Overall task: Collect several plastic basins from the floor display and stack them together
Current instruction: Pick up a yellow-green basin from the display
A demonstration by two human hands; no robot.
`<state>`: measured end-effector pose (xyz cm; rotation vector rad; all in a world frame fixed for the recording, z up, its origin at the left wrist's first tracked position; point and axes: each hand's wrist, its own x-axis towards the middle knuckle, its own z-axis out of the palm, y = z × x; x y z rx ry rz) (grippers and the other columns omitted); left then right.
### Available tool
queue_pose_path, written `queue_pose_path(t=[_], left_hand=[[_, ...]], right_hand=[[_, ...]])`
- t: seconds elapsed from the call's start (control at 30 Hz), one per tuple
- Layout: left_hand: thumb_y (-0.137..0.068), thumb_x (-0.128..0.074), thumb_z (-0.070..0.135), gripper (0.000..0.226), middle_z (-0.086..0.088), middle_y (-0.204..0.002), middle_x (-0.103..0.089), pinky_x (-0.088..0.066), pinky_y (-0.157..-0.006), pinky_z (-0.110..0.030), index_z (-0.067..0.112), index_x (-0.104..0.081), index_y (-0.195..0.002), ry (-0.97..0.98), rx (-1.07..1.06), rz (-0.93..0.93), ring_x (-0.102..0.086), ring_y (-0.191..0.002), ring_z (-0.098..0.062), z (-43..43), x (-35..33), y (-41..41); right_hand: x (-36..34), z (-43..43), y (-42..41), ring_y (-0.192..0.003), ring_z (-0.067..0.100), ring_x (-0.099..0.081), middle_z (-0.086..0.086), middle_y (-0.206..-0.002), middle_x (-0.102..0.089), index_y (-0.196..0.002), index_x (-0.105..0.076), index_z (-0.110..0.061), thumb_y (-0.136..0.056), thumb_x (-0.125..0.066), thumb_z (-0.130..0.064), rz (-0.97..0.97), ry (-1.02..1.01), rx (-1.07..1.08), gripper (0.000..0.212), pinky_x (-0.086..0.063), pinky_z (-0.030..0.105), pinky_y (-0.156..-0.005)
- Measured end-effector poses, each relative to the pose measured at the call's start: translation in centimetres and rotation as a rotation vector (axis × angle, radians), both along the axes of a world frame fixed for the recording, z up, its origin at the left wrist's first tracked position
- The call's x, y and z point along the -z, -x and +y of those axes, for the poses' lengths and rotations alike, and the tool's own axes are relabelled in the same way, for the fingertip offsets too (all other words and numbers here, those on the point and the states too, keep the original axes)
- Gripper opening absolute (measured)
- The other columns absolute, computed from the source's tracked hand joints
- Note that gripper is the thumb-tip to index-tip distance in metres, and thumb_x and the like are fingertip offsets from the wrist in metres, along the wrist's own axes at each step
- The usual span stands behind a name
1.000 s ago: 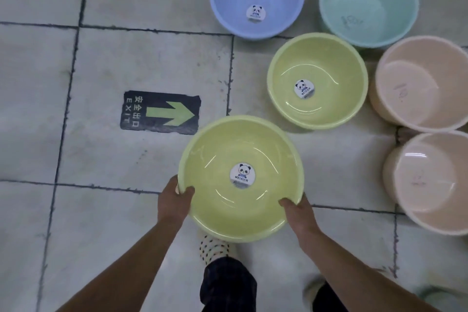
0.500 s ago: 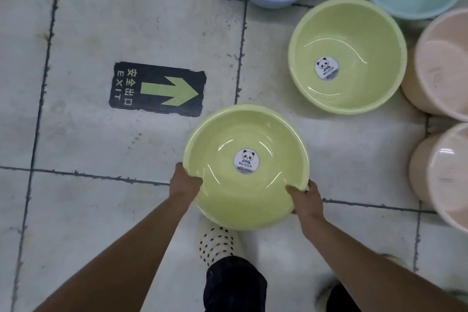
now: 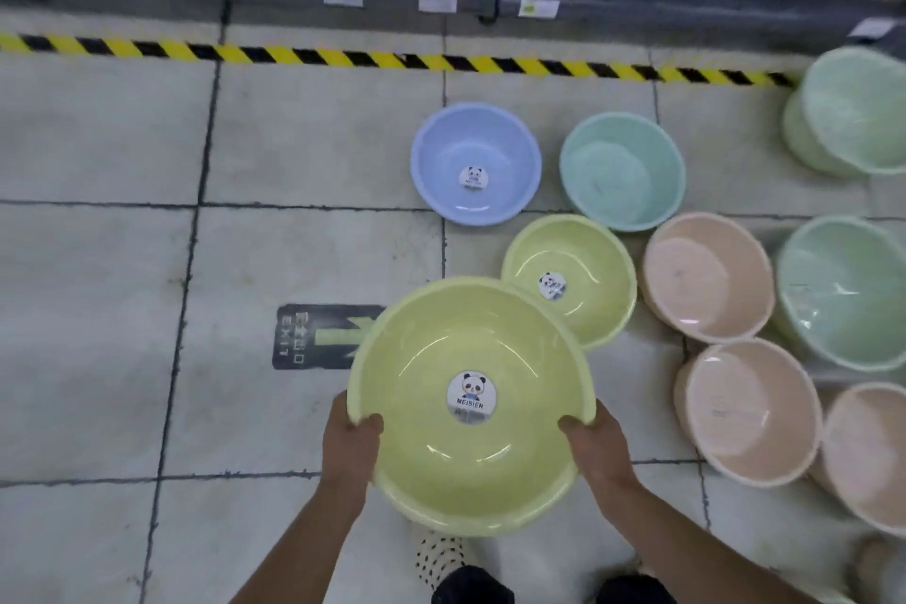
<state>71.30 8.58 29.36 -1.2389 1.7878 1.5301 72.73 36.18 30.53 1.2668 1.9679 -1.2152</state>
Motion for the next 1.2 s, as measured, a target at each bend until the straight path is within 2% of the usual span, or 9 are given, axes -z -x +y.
queue_pose_path(t=[0.2,0.37,0.47,0.53,0.67,0.87,1.0,1.1,1.2], left_hand=[[-0.086,-0.050,-0.007,0.039,-0.009,-0.101,-0.063,-0.046,-0.059,-0.031,0.017,-0.052,-0.117,0.006,0.117,0.085,-0.059,-0.085,-0.028,-0.8,-14.6,10.4],[-0.080,-0.056,0.004,0.042,-0.012,-0.108,-0.065,-0.055,-0.064,-0.040,0.017,-0.056,-0.120,0.062,0.189,0.048,-0.063,-0.096,-0.036,-0.4,-19.7,19.8],[-0.085,-0.054,-0.002,0.037,-0.013,-0.111,-0.064,-0.055,-0.080,-0.046,0.014,-0.055,-0.118,0.071,0.217,0.046,-0.061,-0.099,-0.036,0.6,-20.1,25.6],[-0.084,-0.053,-0.004,0.036,-0.015,-0.112,-0.065,-0.053,-0.086,-0.048,0.014,-0.056,-0.115,0.082,0.230,0.022,-0.061,-0.099,-0.036,1.1,-19.0,29.0],[-0.085,-0.055,-0.004,0.040,-0.015,-0.115,-0.064,-0.052,-0.084,-0.045,0.009,-0.055,-0.124,0.102,0.325,-0.043,-0.060,-0.102,-0.035,1.3,-15.8,35.1],[-0.088,-0.056,-0.002,0.044,-0.014,-0.118,-0.059,-0.051,-0.084,-0.046,0.011,-0.049,-0.130,0.124,0.522,-0.075,-0.057,-0.101,-0.032,1.8,-10.9,44.0],[-0.085,-0.062,0.001,0.043,-0.015,-0.122,-0.061,-0.053,-0.089,-0.050,0.011,-0.052,-0.126,0.074,0.623,-0.115,-0.060,-0.105,-0.034,3.2,-5.1,49.9],[-0.087,-0.061,0.004,0.048,-0.013,-0.124,-0.061,-0.051,-0.094,-0.052,0.012,-0.051,-0.132,0.062,0.728,-0.102,-0.060,-0.108,-0.033,4.9,0.6,53.7],[-0.088,-0.060,0.003,0.047,-0.013,-0.123,-0.060,-0.051,-0.092,-0.046,0.008,-0.051,-0.134,0.118,0.891,-0.020,-0.058,-0.104,-0.028,6.2,6.7,56.6]], right_hand=[[-14.2,-1.3,7.6,-0.090,0.022,-0.066,0.005,-0.096,-0.071,-0.105,-0.065,-0.016,-0.080,-0.057,-0.009,0.126,0.125,0.166,0.027,-0.051,0.032,-0.069],[-19.2,-1.7,14.0,-0.092,0.028,-0.067,0.007,-0.096,-0.072,-0.108,-0.067,-0.014,-0.068,-0.057,-0.017,0.172,0.164,0.305,0.041,-0.056,0.040,-0.081],[-19.0,-1.4,18.2,-0.085,0.025,-0.065,0.006,-0.092,-0.070,-0.107,-0.065,-0.015,-0.081,-0.058,-0.010,0.164,0.165,0.361,0.027,-0.052,0.033,-0.070],[-18.0,-1.1,21.0,-0.079,0.024,-0.064,0.007,-0.089,-0.069,-0.106,-0.065,-0.014,-0.084,-0.057,-0.008,0.141,0.159,0.371,0.025,-0.050,0.031,-0.065],[-15.2,-1.1,25.4,-0.069,0.021,-0.061,0.007,-0.083,-0.067,-0.102,-0.066,-0.015,-0.088,-0.059,-0.011,0.084,0.116,0.400,0.016,-0.048,0.028,-0.056],[-10.9,-2.2,30.1,-0.068,0.023,-0.059,0.012,-0.084,-0.069,-0.098,-0.067,-0.012,-0.088,-0.061,-0.012,0.003,0.118,0.512,0.012,-0.051,0.033,-0.063],[-6.1,-2.0,33.7,-0.075,0.026,-0.062,0.007,-0.081,-0.068,-0.101,-0.069,-0.008,-0.086,-0.061,-0.008,-0.008,0.127,0.672,0.017,-0.049,0.031,-0.064],[-1.0,-1.3,35.8,-0.074,0.020,-0.062,0.002,-0.082,-0.068,-0.104,-0.068,-0.013,-0.087,-0.063,-0.009,0.022,0.118,0.738,0.019,-0.047,0.027,-0.064],[5.4,-0.9,37.1,-0.086,0.024,-0.066,0.000,-0.091,-0.070,-0.108,-0.067,-0.017,-0.087,-0.065,-0.014,0.043,0.130,0.749,0.022,-0.054,0.034,-0.078]])
